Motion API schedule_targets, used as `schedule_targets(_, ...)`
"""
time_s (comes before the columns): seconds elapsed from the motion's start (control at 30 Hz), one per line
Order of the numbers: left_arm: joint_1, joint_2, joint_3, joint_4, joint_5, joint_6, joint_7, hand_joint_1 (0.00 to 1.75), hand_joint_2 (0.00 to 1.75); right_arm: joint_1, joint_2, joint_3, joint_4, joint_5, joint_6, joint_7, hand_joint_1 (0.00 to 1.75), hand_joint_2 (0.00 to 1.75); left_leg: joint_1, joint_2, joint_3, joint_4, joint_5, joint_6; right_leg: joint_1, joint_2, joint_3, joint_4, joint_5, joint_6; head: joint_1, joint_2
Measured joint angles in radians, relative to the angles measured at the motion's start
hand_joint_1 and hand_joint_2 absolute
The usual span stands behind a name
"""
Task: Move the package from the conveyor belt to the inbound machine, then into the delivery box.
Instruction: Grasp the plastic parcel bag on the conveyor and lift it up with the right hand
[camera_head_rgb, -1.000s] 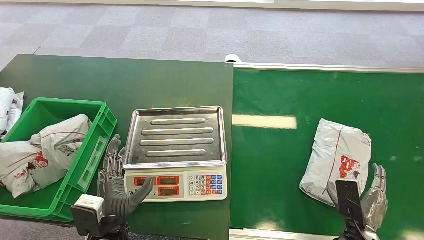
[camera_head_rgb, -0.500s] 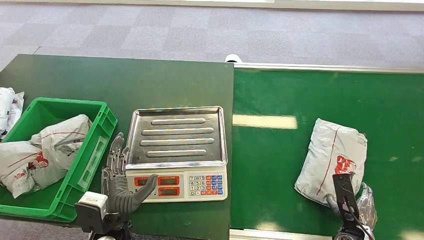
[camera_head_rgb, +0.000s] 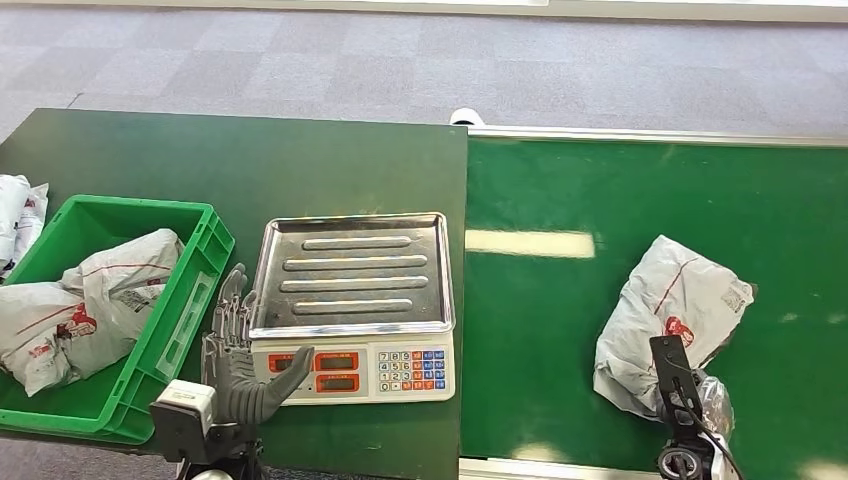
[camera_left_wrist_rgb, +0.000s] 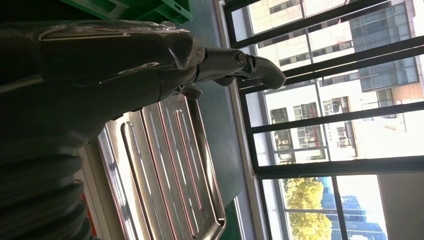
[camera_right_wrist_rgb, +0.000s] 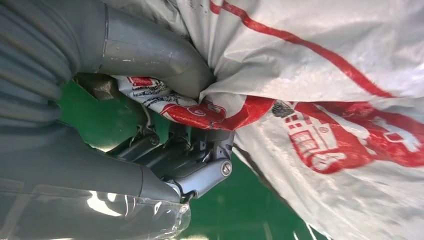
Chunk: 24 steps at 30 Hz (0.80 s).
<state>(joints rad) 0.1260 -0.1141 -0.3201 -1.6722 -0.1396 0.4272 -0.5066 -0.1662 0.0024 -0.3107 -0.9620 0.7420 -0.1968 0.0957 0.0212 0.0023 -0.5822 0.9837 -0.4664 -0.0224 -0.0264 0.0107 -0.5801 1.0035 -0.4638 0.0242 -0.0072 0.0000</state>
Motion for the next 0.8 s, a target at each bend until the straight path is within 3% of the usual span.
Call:
schedule_targets(0.17, 0.003, 0.000, 0.000, 0.000, 0.000, 0.002, 0.000, 0.00, 1.75, -0.004, 0.006, 0.006, -0.009, -0.005, -0.019, -0.025, 1.75, 1.75, 0.000, 0.000, 0.000, 0.000, 0.000, 0.000, 0.000, 0.000, 0.000, 0.000, 0.000, 0.000, 0.000, 0.000)
schedule_targets(0.43, 0.003, 0.000, -0.003, 0.001, 0.002, -0.004, -0.023, 0.00, 1.75, -0.003, 0.039, 0.078, -0.212, -0.064, -0.170, -0.265, 1.75, 1.75, 0.000, 0.000, 0.000, 0.000, 0.000, 0.000, 0.000, 0.000, 0.000, 0.000, 0.000, 0.000, 0.000, 0.000)
schedule_targets(0.57, -0.018, -0.001, -0.016, 0.013, 0.008, -0.012, -0.036, 0.00, 1.75, -0.031, 0.068, 0.173, -0.344, -0.065, -0.235, -0.346, 1.75, 1.75, 0.000, 0.001, 0.000, 0.000, 0.001, 0.000, 0.000, 0.000, 0.000, 0.000, 0.000, 0.000, 0.000, 0.000)
schedule_targets(0.8, -0.078, -0.007, -0.042, 0.046, 0.013, -0.035, -0.042, 0.00, 1.75, -0.127, 0.112, 0.414, -0.452, 0.002, -0.234, -0.364, 1.75, 1.75, 0.000, 0.001, 0.001, 0.000, 0.001, 0.000, 0.000, 0.000, 0.000, 0.001, 0.000, 0.000, 0.000, 0.000)
